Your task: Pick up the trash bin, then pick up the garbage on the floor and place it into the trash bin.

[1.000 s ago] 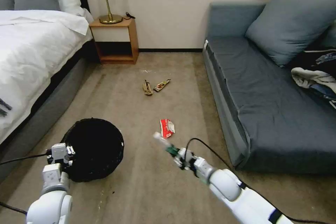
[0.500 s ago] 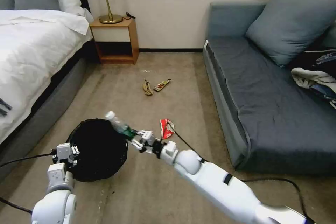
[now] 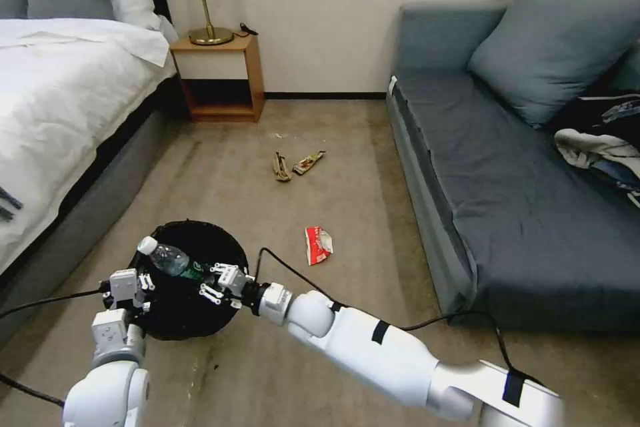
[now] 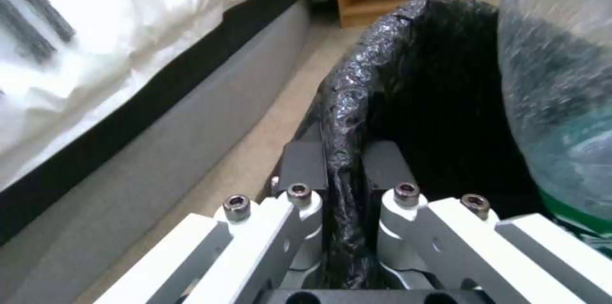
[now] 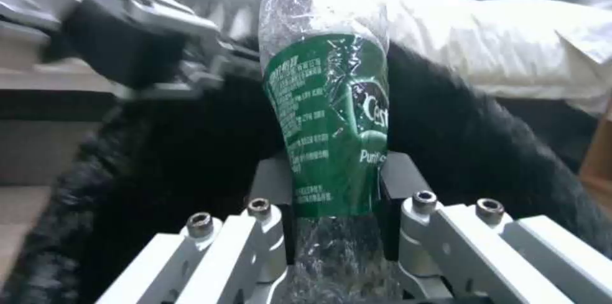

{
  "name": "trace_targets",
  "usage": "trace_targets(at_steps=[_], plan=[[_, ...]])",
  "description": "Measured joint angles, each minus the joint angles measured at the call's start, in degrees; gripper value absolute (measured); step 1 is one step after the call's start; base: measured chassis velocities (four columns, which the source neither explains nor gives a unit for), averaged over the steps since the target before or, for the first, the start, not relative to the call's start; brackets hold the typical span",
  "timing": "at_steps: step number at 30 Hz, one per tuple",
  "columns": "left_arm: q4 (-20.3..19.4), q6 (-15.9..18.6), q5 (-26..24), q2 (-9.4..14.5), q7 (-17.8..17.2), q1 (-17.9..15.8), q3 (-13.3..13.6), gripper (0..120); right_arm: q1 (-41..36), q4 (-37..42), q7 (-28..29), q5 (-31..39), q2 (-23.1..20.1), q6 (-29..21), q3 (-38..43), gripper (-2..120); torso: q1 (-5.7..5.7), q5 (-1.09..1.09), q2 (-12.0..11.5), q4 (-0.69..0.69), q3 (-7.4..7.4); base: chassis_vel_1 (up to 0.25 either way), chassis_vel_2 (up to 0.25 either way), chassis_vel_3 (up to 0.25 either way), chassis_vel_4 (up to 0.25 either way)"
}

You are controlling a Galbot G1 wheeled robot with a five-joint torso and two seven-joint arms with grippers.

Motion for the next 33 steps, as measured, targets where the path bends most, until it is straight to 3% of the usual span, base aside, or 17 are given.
trace_targets(at_steps=[8, 13, 15, 20, 27, 32, 33], plan=[[-1.0, 0.0, 0.0, 0.0, 0.1, 0.4, -0.2, 8, -1.2, 4.2, 0.8, 2.0, -2.5, -4.4, 0.7, 57, 0.0, 0.0, 0.0, -0.01, 0.0, 0.0, 0.0, 0.0, 0.0], [-1.3, 0.0, 0.0, -0.2, 0.1, 0.5, -0.2, 8, -1.5, 5.5, 0.8, 2.4, -2.9, -5.1, 1.0, 70, 0.0, 0.0, 0.0, -0.02, 0.0, 0.0, 0.0, 0.0, 0.0], [-1.6, 0.0, -0.1, -0.4, 0.1, 0.7, -0.2, 8, -1.6, 6.1, 0.6, 2.4, -3.0, -5.5, 1.0, 82, 0.0, 0.0, 0.0, -0.01, 0.0, 0.0, 0.0, 0.0, 0.0], [-2.1, 0.0, -0.3, -0.5, 0.1, 1.2, -0.6, 8, -1.9, 7.4, 0.3, 2.2, -3.1, -5.7, 1.6, 98, 0.0, 0.0, 0.0, -0.01, 0.0, 0.0, 0.0, 0.0, 0.0], [-2.1, 0.0, -0.8, 0.1, 0.1, 1.3, -1.2, 7, -2.9, 13.1, 3.6, -1.8, -6.0, -6.7, 7.7, 100, 0.0, 0.01, 0.0, 0.01, 0.0, 0.0, 0.0, 0.0, 0.0], [-0.8, 0.0, -1.0, 1.0, 0.1, 1.0, -1.2, 7, -8.8, 25.2, 12.7, -5.6, -15.2, -11.8, 17.5, 100, 0.0, 0.02, 0.0, -0.02, 0.0, 0.0, 0.0, 0.0, 0.0], [-0.8, 0.0, -1.0, 1.0, 0.1, 1.0, -1.2, 7, -8.8, 25.2, 12.7, -5.6, -15.2, -11.8, 17.5, 100, 0.0, 0.02, 0.0, -0.02, 0.0, 0.0, 0.0, 0.0, 0.0]])
